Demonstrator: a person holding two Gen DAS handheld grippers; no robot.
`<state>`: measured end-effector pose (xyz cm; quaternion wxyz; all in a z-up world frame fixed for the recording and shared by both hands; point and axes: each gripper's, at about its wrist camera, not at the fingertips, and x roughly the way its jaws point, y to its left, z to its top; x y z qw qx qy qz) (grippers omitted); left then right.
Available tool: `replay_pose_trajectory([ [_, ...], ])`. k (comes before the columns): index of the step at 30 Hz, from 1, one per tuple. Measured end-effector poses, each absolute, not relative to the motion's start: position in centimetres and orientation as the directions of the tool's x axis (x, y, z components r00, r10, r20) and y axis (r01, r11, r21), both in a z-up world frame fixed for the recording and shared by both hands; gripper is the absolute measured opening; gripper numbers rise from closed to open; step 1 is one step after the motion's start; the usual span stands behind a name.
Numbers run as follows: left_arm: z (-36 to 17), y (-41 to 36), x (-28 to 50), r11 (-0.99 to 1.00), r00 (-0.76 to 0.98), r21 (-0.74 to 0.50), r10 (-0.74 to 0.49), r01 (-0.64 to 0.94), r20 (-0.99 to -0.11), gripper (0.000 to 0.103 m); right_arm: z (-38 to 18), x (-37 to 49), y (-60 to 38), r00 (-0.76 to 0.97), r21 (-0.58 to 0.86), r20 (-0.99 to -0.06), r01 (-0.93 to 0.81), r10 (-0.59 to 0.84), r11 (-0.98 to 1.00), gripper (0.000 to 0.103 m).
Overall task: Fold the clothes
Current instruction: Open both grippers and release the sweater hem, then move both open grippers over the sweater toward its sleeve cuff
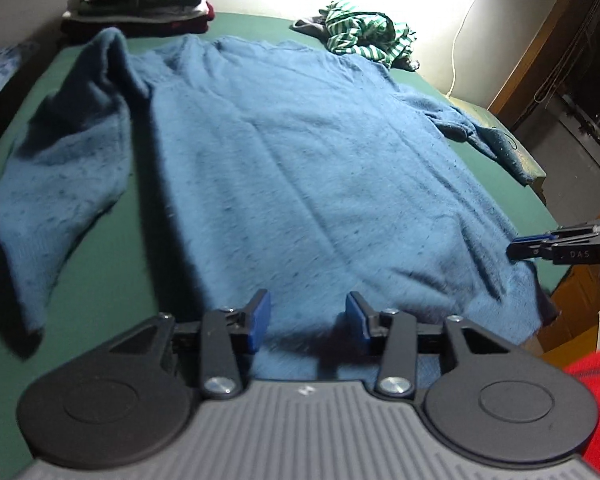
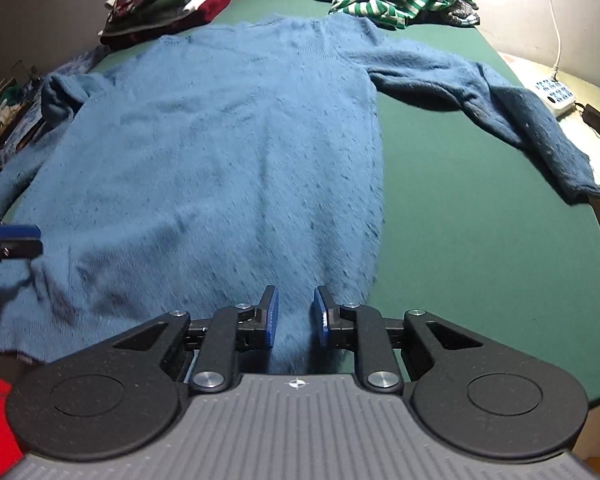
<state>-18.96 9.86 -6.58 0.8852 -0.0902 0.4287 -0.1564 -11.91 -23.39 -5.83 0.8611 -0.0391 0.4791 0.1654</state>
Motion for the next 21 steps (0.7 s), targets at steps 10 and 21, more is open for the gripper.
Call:
replay_pose_trajectory([
  [10, -4.3, 8.5, -17.7, 0.941, 0.637, -0.269, -0.337, 0.206, -0.693, 0.049, -3.3, -10.8, -22.0, 0.498, 0.098, -0.817, -0.376, 0.29, 0.921, 0.019],
  [21, -6.7, 3.6, -18.7, 0.935, 0.567, -0.11, -0.295, 0.338, -0.769, 0.053, -6.4, -12.0, -15.8, 0.411, -0.014, -0.831, -0.689, 0.374, 0.724, 0.027],
])
